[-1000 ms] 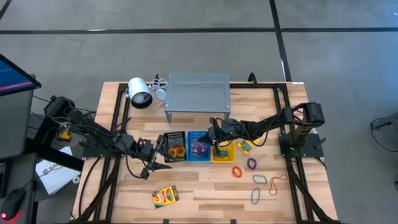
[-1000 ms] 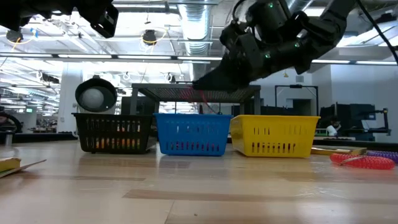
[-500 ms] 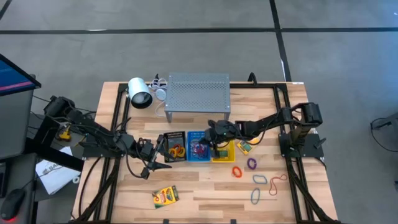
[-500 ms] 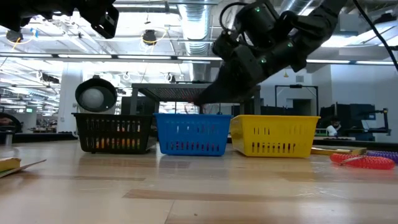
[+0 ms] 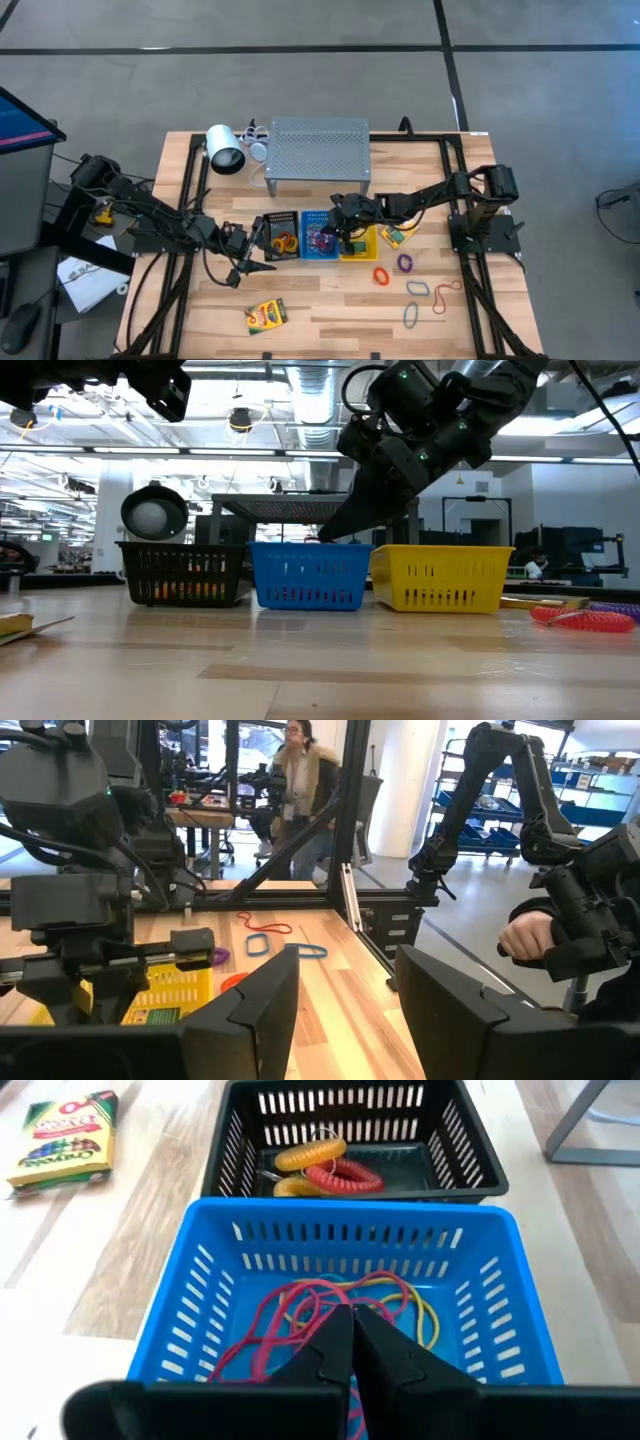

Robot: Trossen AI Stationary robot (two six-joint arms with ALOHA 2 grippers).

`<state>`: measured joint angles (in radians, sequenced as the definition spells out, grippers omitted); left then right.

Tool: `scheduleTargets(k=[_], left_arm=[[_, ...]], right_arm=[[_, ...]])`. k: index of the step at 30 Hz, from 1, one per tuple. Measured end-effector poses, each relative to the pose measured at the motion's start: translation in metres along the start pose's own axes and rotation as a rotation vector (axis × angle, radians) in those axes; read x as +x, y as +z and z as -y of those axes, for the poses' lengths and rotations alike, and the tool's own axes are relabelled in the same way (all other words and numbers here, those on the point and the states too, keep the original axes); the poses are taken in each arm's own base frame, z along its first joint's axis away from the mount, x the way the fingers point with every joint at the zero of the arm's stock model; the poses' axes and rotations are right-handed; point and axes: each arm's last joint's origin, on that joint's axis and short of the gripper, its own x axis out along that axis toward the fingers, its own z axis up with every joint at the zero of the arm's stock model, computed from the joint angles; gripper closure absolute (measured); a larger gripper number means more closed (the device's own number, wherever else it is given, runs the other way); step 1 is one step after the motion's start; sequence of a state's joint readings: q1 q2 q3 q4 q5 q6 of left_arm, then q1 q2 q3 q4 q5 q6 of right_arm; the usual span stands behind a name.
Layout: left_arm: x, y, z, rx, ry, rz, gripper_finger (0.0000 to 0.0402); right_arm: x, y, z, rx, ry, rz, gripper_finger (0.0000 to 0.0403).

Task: Pick & Place Office Desk Supplies
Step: Put the red rubber band into the blue basket, then put the yellow crayon box into the yellow basket

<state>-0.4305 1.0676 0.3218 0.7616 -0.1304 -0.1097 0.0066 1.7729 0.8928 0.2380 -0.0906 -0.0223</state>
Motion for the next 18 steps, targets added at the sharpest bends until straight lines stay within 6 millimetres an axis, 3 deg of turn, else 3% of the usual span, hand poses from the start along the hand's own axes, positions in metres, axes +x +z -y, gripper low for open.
scheduleTargets(k=[6, 18], left_arm=[[0.0000, -0.0007, -0.0001, 0.001, 0.001, -0.007, 0.0238], [0.0000, -0.0007, -0.0001, 0.001, 0.001, -0.007, 0.0238]], right_arm=[[0.0000, 0.0001, -0.0013, 0.016, 0.044, 0.002, 0.0361], [-0.0027, 0.0023, 0.0036, 0.030, 0.031, 0.012, 0.0226]])
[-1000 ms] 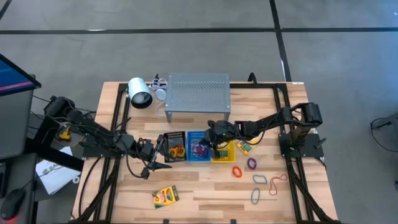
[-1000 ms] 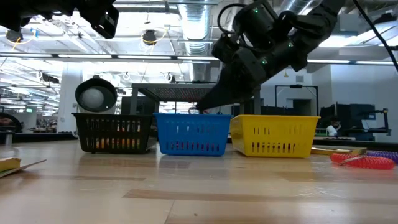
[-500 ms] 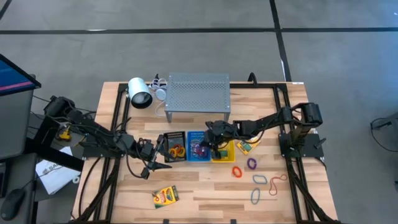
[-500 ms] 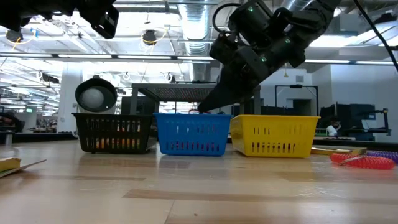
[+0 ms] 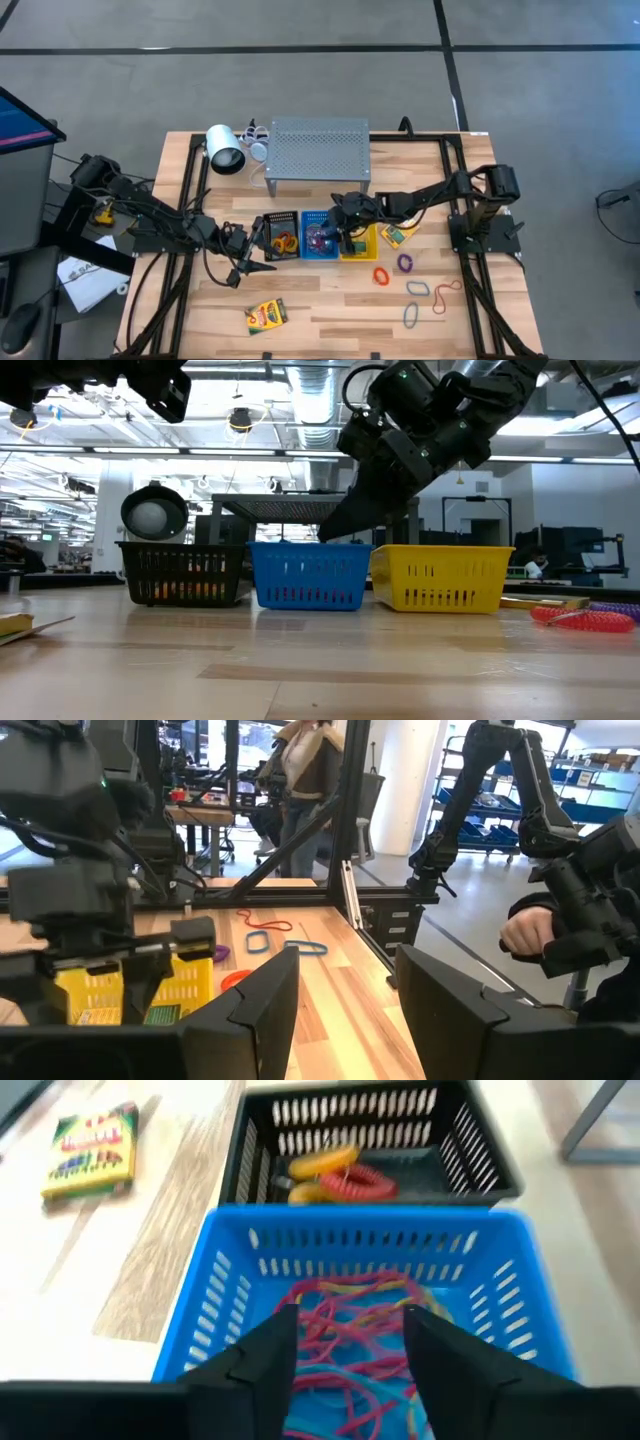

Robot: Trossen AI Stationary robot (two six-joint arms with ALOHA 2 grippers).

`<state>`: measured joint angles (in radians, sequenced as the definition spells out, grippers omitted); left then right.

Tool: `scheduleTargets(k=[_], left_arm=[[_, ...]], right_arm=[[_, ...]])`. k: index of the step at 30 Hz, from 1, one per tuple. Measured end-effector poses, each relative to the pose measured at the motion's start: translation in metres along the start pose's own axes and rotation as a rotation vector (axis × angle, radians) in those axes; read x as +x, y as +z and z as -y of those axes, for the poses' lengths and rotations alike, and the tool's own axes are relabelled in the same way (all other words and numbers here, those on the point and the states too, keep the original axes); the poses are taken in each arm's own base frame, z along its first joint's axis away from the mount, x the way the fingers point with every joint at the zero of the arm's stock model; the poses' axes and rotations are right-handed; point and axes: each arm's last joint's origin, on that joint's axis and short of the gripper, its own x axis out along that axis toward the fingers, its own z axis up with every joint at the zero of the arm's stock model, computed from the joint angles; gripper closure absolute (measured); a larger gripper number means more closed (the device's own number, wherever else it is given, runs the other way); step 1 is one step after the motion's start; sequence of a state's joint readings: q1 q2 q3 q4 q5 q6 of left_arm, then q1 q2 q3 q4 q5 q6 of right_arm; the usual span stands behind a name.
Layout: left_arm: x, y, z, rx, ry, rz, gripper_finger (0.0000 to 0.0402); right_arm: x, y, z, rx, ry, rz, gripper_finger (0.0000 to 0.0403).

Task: Pick & Place Office Desk Supplies
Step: Put the yellow crayon box into the yellow basket

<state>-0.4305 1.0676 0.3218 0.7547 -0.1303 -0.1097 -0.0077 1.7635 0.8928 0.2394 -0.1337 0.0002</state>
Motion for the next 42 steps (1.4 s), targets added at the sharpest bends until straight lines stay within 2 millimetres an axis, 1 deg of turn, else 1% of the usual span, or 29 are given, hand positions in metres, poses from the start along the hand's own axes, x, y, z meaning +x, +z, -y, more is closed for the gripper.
scheduleTargets(k=[3, 6, 11, 14, 16, 23, 30, 33, 36, 42], left_arm=[[0.000, 0.000, 0.000, 0.000, 0.000, -0.001, 0.0238], [0.000, -0.001, 0.000, 0.002, 0.001, -0.015, 0.0238], [0.000, -0.002, 0.000, 0.003, 0.002, -0.025, 0.0238], [0.000, -0.003, 0.000, 0.003, 0.002, -0.026, 0.0238], [0.000, -0.003, 0.000, 0.004, 0.003, -0.031, 0.0238], [0.000, -0.004, 0.000, -0.020, 0.005, -0.044, 0.0238], [0.001, -0.006, 0.001, -0.090, -0.005, -0.053, 0.0238], [0.007, -0.004, 0.005, -0.095, -0.022, -0.103, 0.0238], [0.019, -0.001, 0.010, -0.082, -0.018, -0.218, 0.0238], [0.046, -0.002, 0.014, -0.085, -0.005, -0.589, 0.0238]], right_arm=[[-0.008, 0.008, 0.000, -0.011, -0.003, 0.040, 0.0204], [-0.021, 0.021, -0.003, -0.059, -0.003, 0.102, 0.0193], [-0.052, 0.046, -0.016, -0.147, 0.010, 0.233, 0.0192], [-0.067, 0.054, -0.023, -0.161, 0.024, 0.278, 0.0195], [-0.072, 0.056, -0.028, -0.162, 0.061, 0.281, 0.0197], [-0.073, 0.054, -0.051, -0.139, 0.332, 0.269, 0.0198], [-0.072, 0.051, -0.073, -0.127, 0.415, 0.239, 0.0202], [-0.073, 0.050, -0.080, -0.136, 0.432, 0.237, 0.0205], [-0.073, 0.050, -0.086, -0.133, 0.445, 0.239, 0.0207], [-0.074, 0.051, -0.092, -0.100, 0.465, 0.248, 0.0209]])
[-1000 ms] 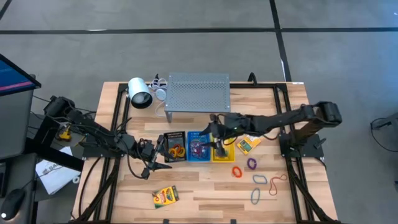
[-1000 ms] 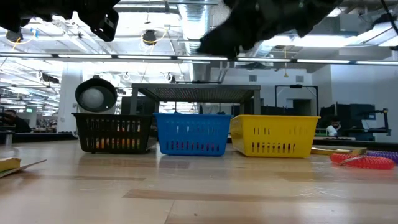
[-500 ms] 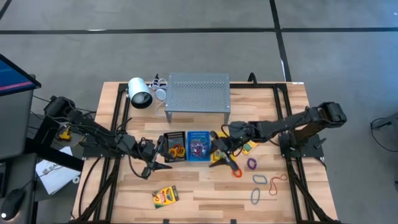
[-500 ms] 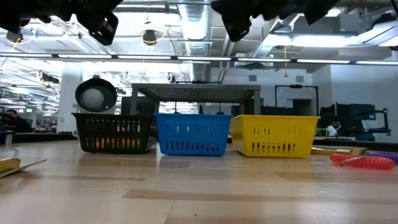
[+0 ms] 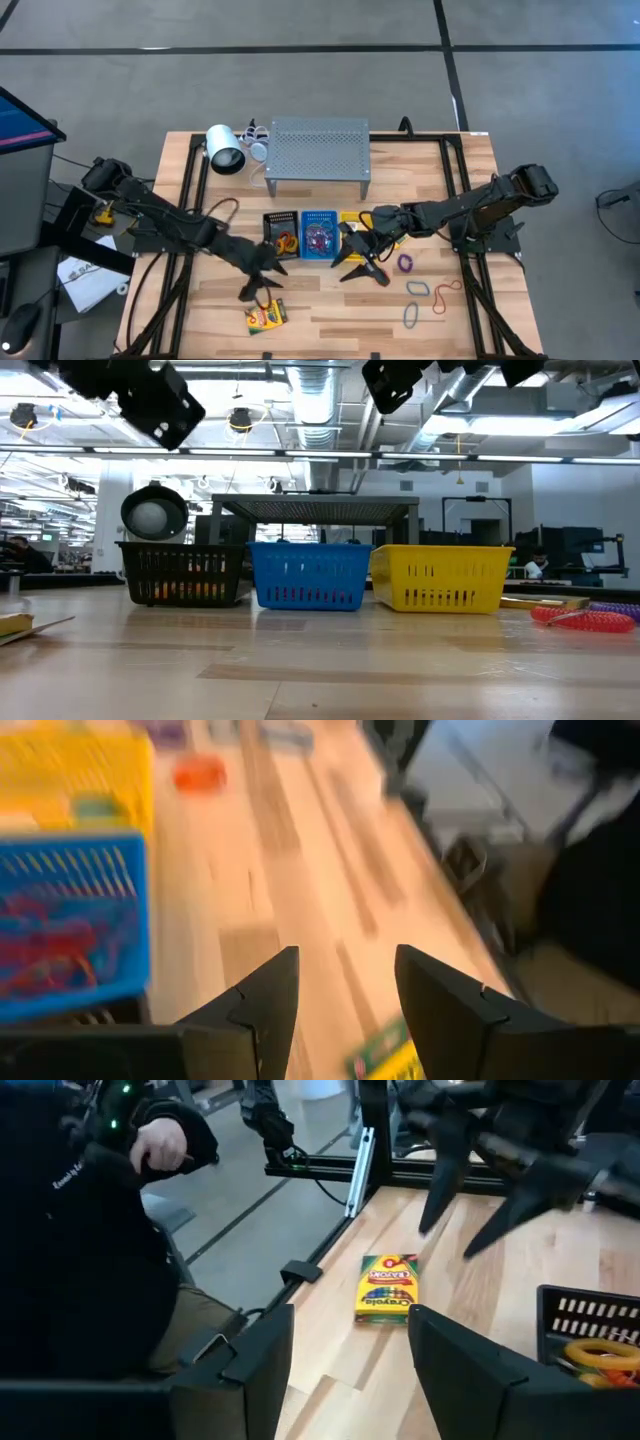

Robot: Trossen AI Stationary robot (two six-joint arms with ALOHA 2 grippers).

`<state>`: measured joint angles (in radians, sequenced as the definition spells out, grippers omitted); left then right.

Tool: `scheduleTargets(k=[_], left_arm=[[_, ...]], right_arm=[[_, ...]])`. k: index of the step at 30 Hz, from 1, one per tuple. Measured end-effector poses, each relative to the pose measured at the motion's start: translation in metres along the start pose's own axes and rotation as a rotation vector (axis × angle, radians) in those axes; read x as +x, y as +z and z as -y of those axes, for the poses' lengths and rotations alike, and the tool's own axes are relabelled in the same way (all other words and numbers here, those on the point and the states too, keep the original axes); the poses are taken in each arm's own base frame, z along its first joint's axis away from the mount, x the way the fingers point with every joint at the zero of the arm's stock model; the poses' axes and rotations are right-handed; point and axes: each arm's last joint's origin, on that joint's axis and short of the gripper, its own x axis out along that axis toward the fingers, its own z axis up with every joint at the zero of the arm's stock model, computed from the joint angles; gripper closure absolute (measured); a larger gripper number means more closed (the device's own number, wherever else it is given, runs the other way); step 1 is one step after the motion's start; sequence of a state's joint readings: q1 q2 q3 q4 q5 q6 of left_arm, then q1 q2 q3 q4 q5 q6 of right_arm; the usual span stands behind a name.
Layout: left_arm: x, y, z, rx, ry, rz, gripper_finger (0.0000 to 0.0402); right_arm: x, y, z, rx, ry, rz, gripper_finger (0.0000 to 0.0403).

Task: Pick & Place Office Desk Supplies
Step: Put the yellow crayon box into the yellow basket

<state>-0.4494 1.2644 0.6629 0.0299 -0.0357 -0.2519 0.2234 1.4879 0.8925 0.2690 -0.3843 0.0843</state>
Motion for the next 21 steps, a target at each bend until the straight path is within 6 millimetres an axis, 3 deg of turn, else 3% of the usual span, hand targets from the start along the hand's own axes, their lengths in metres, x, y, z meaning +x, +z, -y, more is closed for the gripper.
scheduleTargets(k=[5, 10, 21], left_arm=[[0.019, 0.011, -0.001, -0.005, -0.067, -0.170, 0.0238], [0.041, 0.005, -0.016, -0.019, -0.170, -0.281, 0.0238], [0.085, -0.025, -0.061, -0.102, -0.376, -0.439, 0.0238]], right_arm=[[0.001, 0.000, -0.002, 0.017, 0.008, 0.004, 0.0210], [-0.003, 0.000, -0.003, -0.007, 0.013, -0.014, 0.0214], [-0.056, 0.021, -0.026, -0.078, 0.017, 0.048, 0.0217]])
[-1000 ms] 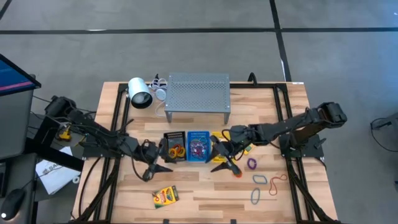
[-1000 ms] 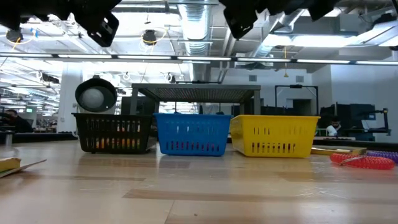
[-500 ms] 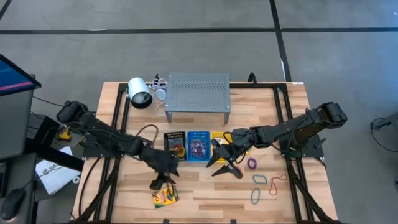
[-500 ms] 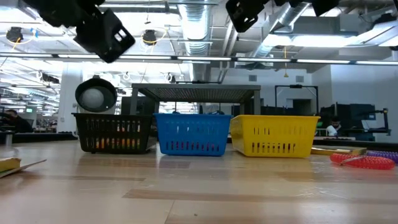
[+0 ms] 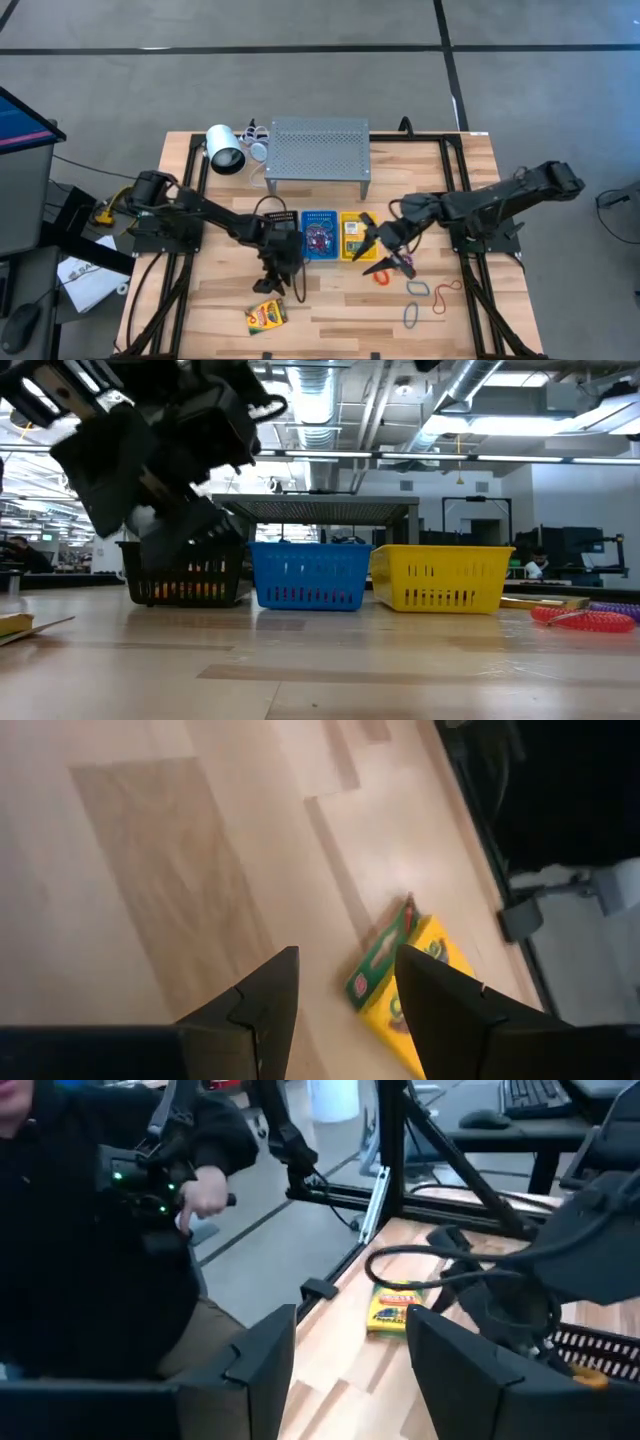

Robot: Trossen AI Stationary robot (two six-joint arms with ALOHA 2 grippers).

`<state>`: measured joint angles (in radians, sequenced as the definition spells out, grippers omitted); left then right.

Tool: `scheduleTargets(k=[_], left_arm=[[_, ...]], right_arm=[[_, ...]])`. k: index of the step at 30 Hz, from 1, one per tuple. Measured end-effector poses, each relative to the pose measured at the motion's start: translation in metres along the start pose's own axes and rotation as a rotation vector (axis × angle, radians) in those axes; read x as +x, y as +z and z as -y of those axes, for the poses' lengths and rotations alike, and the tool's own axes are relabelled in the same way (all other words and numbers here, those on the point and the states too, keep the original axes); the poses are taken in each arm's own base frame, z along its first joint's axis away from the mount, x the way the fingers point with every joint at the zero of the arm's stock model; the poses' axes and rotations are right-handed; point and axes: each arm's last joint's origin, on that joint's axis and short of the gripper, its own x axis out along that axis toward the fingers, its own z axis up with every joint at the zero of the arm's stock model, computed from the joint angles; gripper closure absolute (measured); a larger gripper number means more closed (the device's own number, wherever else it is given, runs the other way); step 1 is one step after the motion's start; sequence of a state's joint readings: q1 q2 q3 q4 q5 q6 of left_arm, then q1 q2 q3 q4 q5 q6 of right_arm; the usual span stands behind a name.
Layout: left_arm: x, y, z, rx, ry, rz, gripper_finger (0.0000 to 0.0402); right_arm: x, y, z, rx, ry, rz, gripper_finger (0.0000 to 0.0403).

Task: Pick & Place Office Desk Supplies
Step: Put the yellow crayon box into the yellow basket

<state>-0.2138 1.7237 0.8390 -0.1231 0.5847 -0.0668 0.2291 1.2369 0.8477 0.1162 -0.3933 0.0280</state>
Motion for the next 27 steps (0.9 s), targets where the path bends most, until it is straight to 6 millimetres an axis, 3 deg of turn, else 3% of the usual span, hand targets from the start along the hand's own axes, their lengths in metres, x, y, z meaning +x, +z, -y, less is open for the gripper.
scheduleTargets(k=[6, 13, 27], left_arm=[[0.005, 0.016, 0.002, 0.087, -0.012, -0.076, 0.0238], [0.022, 0.023, 0.010, 0.188, 0.037, -0.262, 0.0238], [0.040, 0.018, 0.035, 0.389, 0.001, -0.370, 0.0238]], right_arm=[[-0.024, -0.016, -0.010, -0.006, -0.024, 0.069, 0.0217], [-0.034, -0.042, -0.015, 0.025, -0.026, 0.212, 0.0217], [-0.011, -0.051, -0.021, 0.040, -0.125, 0.341, 0.0217]])
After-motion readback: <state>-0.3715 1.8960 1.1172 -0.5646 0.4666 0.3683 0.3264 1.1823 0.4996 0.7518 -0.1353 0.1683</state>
